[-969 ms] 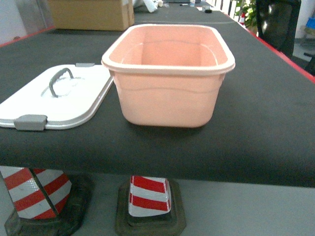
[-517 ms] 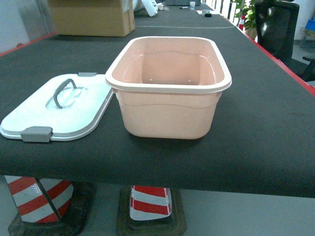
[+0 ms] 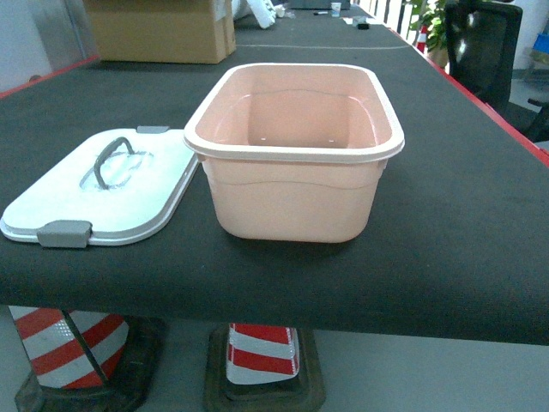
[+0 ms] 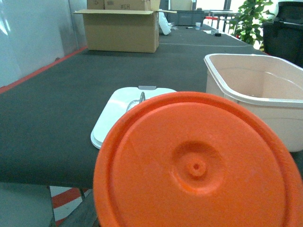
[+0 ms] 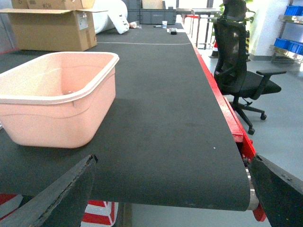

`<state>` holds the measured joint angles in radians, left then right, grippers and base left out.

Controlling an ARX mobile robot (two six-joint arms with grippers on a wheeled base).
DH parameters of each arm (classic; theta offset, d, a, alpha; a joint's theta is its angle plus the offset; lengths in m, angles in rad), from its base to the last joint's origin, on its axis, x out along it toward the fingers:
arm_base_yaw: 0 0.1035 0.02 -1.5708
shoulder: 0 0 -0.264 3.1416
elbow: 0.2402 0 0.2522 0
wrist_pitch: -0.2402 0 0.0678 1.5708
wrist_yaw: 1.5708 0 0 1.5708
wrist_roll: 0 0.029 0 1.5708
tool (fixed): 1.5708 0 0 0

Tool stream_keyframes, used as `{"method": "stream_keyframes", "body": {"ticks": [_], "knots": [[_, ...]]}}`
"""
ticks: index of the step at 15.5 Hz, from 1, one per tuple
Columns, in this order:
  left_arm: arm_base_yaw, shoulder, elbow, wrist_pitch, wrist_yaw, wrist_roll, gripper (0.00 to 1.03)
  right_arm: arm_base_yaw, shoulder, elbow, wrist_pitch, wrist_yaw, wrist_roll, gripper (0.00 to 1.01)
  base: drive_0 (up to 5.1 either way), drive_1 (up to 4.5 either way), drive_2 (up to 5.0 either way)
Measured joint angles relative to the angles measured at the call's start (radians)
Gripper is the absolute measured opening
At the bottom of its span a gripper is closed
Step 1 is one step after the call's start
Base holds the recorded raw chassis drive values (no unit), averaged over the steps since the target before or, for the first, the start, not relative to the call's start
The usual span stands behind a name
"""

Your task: Pick capacitor and pack into box

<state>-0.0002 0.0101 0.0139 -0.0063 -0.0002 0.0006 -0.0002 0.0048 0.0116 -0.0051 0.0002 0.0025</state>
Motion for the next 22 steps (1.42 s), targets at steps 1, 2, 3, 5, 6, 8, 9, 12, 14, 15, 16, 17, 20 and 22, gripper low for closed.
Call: {"method": "stream_keyframes", "body": {"ticks": [1, 2, 3, 5, 6, 8, 9, 12, 14, 15, 16, 17, 20, 22], "knots": [[0.000, 0.000, 0.000, 0.000, 0.000, 0.000, 0.44, 0.000, 0.000, 0.000, 0.000, 0.000, 0.000, 0.98, 0.0, 0.00, 0.0], [0.000, 0.000, 0.000, 0.000, 0.000, 0.000, 0.44, 0.000, 0.000, 0.000, 0.000, 0.000, 0.000, 0.98, 0.0, 0.00, 0.0], [0.000, 0.000, 0.000, 0.000, 0.000, 0.000, 0.44, 0.000, 0.000, 0.000, 0.000, 0.000, 0.000, 0.98, 0.0, 0.00, 0.0], [0.000, 0.000, 0.000, 0.000, 0.000, 0.000, 0.44, 0.000, 0.000, 0.000, 0.000, 0.000, 0.000, 0.98, 0.0, 0.00, 0.0], [0.000, 0.000, 0.000, 0.000, 0.000, 0.000, 0.44, 0.000, 0.000, 0.000, 0.000, 0.000, 0.000, 0.98, 0.0, 0.00, 0.0], [0.000, 0.000, 0.000, 0.000, 0.000, 0.000, 0.44, 0.000, 0.000, 0.000, 0.000, 0.000, 0.000, 0.98, 0.0, 0.00, 0.0], [0.000, 0.000, 0.000, 0.000, 0.000, 0.000, 0.44, 0.000, 0.000, 0.000, 0.000, 0.000, 0.000, 0.98, 0.0, 0.00, 0.0], [-0.120, 0.110, 0.001, 0.090, -0.244, 0.016, 0.44, 0.000, 0.000, 0.000, 0.000, 0.000, 0.000, 0.98, 0.0, 0.00, 0.0], [-0.140, 0.344, 0.021, 0.300, -0.341, 0.016, 0.44, 0.000, 0.000, 0.000, 0.000, 0.001, 0.000, 0.98, 0.0, 0.00, 0.0], [-0.146, 0.511, 0.065, 0.458, -0.346, 0.022, 0.44, 0.000, 0.000, 0.000, 0.000, 0.000, 0.000, 0.98, 0.0, 0.00, 0.0], [-0.176, 0.689, 0.151, 0.616, -0.337, 0.027, 0.44, 0.000, 0.000, 0.000, 0.000, 0.000, 0.000, 0.98, 0.0, 0.00, 0.0], [-0.210, 0.925, 0.307, 0.773, -0.315, 0.029, 0.44, 0.000, 0.000, 0.000, 0.000, 0.000, 0.000, 0.98, 0.0, 0.00, 0.0], [-0.298, 1.395, 0.700, 0.706, -0.278, -0.006, 0.44, 0.000, 0.000, 0.000, 0.000, 0.000, 0.000, 0.98, 0.0, 0.00, 0.0], [-0.359, 1.637, 0.960, 0.613, -0.244, -0.016, 0.44, 0.000, 0.000, 0.000, 0.000, 0.000, 0.000, 0.98, 0.0, 0.00, 0.0]]}}
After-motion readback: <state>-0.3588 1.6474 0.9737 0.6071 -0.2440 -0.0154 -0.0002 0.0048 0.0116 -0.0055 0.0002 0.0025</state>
